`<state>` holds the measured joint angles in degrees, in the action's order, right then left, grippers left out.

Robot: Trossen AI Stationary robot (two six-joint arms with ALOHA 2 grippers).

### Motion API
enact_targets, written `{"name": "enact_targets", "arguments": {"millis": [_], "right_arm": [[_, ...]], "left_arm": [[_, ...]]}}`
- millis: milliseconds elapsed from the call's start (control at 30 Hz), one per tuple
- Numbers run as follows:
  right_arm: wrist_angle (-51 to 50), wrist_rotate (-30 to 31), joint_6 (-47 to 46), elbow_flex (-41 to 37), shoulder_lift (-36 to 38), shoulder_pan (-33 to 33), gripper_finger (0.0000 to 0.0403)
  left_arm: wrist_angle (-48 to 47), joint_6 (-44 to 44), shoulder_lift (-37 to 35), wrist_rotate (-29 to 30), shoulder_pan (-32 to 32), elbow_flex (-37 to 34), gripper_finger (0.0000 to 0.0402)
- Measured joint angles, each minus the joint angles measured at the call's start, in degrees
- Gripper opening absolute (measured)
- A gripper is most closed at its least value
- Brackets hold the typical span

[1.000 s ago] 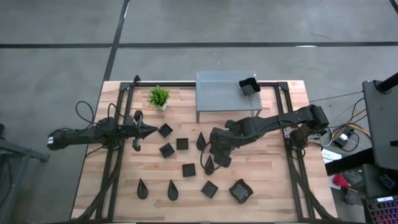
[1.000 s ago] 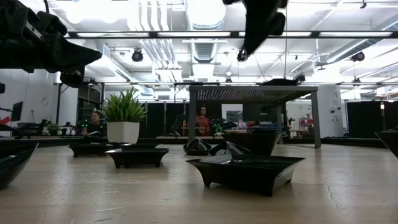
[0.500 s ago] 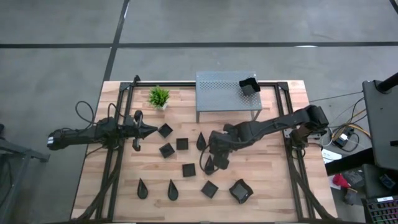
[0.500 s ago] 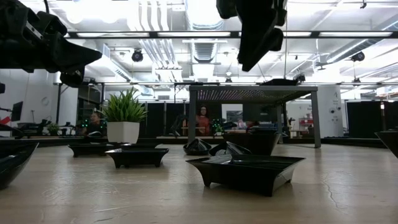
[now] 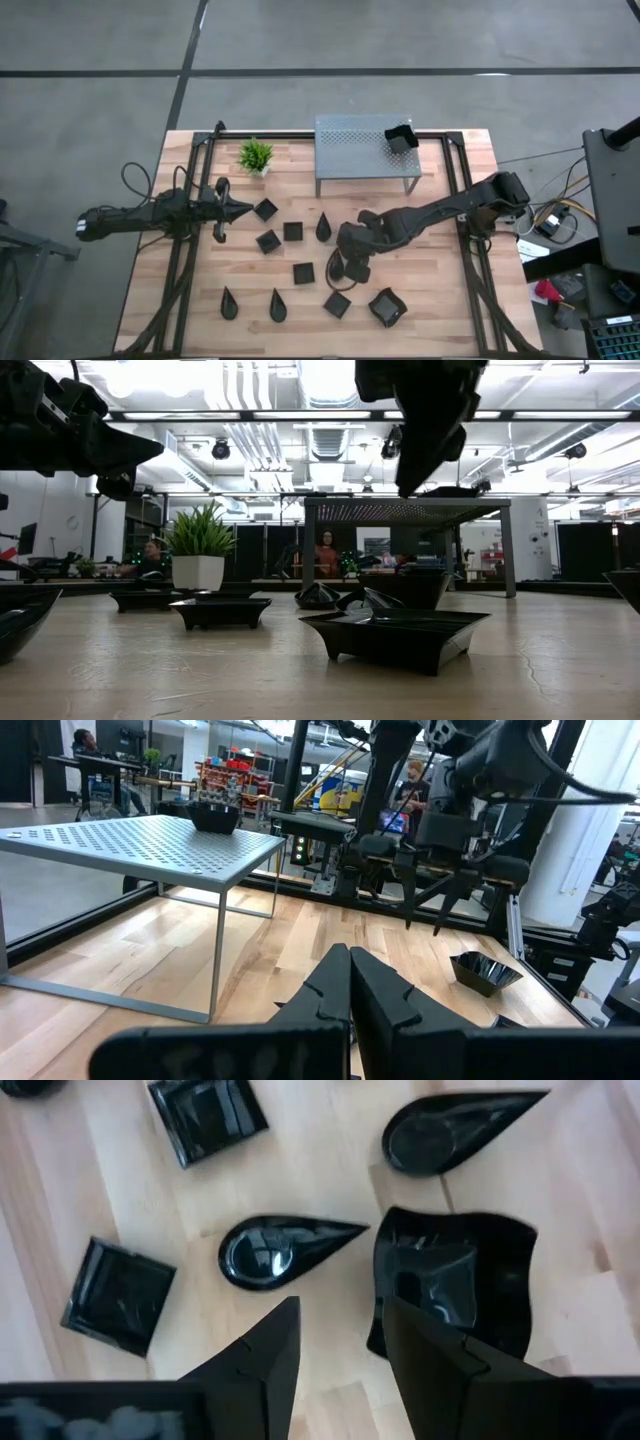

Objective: Pick & Place Mini shaped plates
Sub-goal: Stack the black distorted square plate on top of the black distorted square plate on the shelf

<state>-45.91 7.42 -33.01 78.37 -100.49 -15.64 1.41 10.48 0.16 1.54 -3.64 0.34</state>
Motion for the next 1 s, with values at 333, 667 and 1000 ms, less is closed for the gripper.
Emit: {"name": "enact_targets", "arguments": {"millis": [333,667,1000], "right_arm": [[0.1,-0.1,0.0,-2.1,0.0,-0.8,0.0127],[6.9,0.0,0.4,-5.7,0.0,-0.6,0.0139],[13.7,0.1,-0.3,-11.2,0.0,-0.6,0.0124]], "left_arm": [[0.0,0.0,0.0,0.0,0.0,0.0,0.0005],[0.0,0.0,0.0,0.0,0.0,0.0,0.0005],[0.0,0.0,0.0,0.0,0.1,0.0,0.0005]]}}
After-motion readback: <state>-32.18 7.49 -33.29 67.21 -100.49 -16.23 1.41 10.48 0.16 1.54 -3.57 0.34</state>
